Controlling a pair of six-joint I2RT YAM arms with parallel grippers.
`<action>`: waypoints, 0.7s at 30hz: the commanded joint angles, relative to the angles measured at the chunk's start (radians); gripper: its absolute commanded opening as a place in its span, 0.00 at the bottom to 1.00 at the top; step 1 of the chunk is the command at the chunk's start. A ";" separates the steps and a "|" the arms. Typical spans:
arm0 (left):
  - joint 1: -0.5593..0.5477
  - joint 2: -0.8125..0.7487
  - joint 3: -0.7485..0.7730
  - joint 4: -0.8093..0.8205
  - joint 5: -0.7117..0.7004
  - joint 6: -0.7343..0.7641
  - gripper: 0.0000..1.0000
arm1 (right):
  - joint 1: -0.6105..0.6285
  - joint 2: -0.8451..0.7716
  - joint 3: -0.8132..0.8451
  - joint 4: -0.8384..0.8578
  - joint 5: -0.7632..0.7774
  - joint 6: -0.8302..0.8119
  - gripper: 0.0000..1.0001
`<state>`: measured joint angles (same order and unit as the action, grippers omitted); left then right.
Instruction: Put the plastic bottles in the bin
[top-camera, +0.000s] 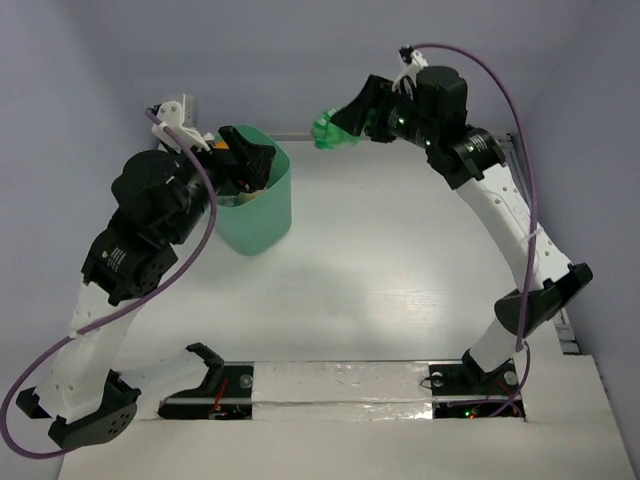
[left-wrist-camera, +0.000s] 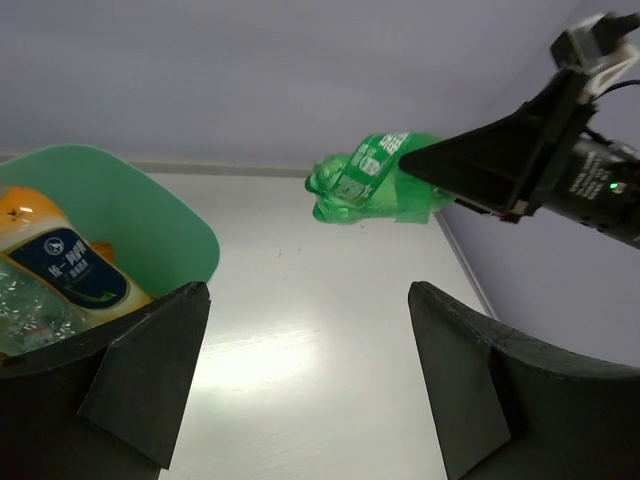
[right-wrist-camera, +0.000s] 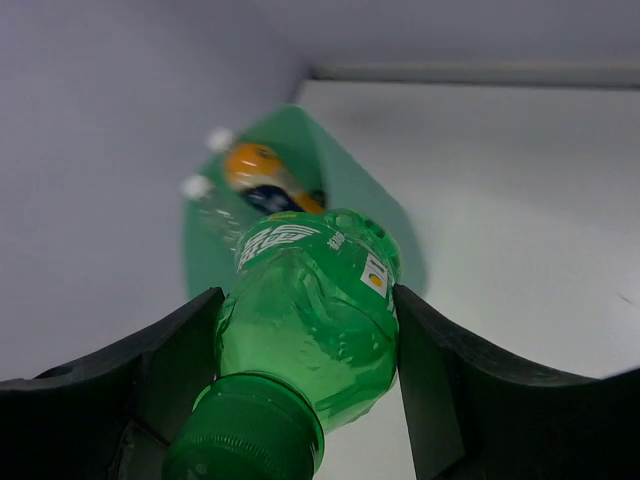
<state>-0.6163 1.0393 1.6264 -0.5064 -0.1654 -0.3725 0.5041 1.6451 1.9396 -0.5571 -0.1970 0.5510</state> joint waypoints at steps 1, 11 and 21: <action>-0.007 -0.039 0.050 0.025 -0.062 0.014 0.78 | 0.092 0.083 0.196 0.103 -0.053 0.105 0.47; -0.007 -0.076 0.075 -0.006 -0.097 0.038 0.84 | 0.232 0.456 0.645 0.037 0.034 0.165 0.53; -0.007 -0.064 0.092 -0.012 -0.140 0.058 0.98 | 0.252 0.415 0.641 0.118 0.024 0.179 0.96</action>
<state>-0.6163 0.9737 1.6718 -0.5434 -0.2768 -0.3367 0.7479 2.1860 2.5328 -0.5507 -0.1780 0.7273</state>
